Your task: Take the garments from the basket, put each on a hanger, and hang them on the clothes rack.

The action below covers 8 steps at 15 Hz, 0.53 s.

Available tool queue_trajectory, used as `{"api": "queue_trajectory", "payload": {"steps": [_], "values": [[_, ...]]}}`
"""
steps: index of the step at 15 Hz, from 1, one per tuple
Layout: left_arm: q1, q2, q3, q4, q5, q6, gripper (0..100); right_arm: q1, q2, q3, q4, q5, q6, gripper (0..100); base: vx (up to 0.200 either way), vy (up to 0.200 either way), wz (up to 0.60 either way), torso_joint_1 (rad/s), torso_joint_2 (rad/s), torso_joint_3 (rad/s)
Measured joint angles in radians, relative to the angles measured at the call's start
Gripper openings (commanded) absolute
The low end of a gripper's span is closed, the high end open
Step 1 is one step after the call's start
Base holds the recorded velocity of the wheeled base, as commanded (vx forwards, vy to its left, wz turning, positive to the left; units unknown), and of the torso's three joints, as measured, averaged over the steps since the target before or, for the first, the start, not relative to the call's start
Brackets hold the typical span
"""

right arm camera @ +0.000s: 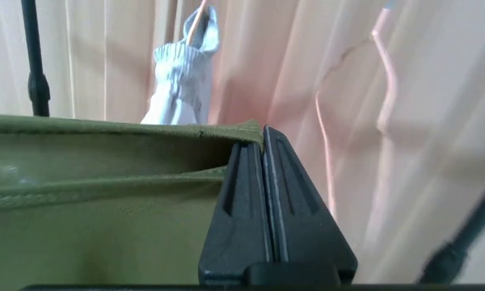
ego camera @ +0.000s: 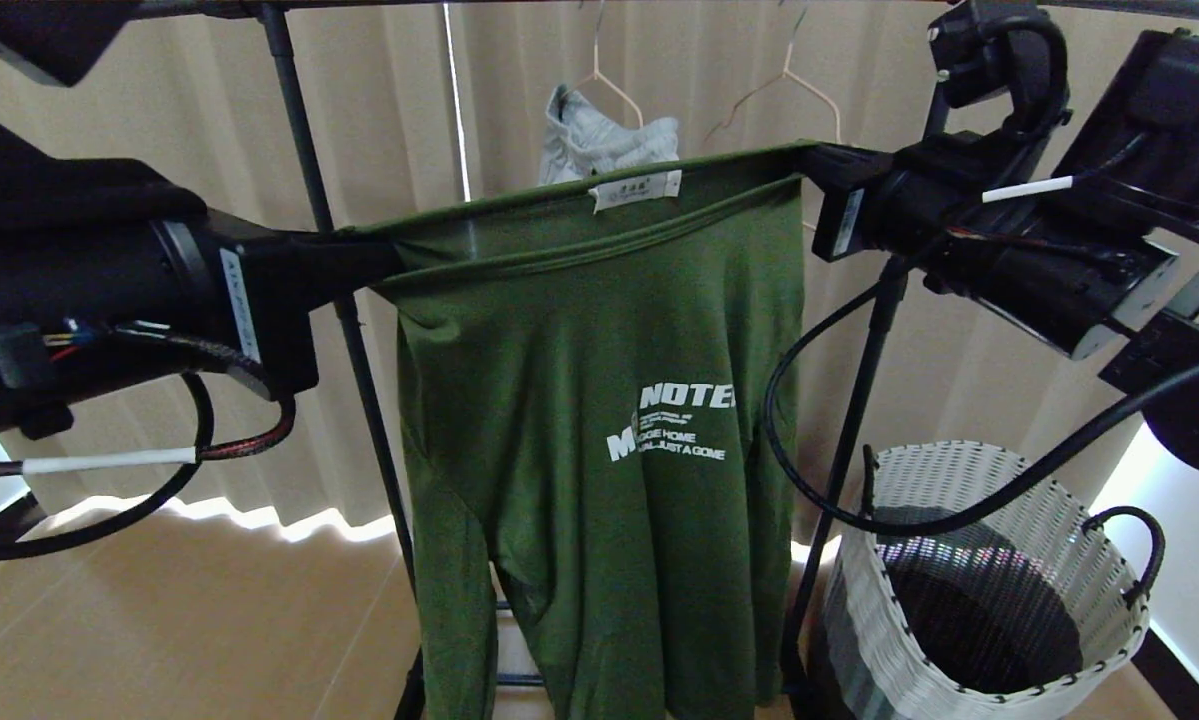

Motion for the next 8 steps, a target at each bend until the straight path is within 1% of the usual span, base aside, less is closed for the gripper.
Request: {"api": "queue_trajectory", "payload": {"steps": [4,8], "values": [[-0.051,-0.056,0.074,-0.004,0.000,0.014,0,0.000,0.041,-0.013,-0.001,0.001,0.000,0,0.000,0.000,0.00,0.000,0.00,0.000],[-0.057,-0.076,0.092,-0.006,0.003,0.015,0,0.000,0.045,-0.007,-0.001,-0.007,-0.002,0,0.000,0.000,0.00,0.000,0.00,0.000]]}}
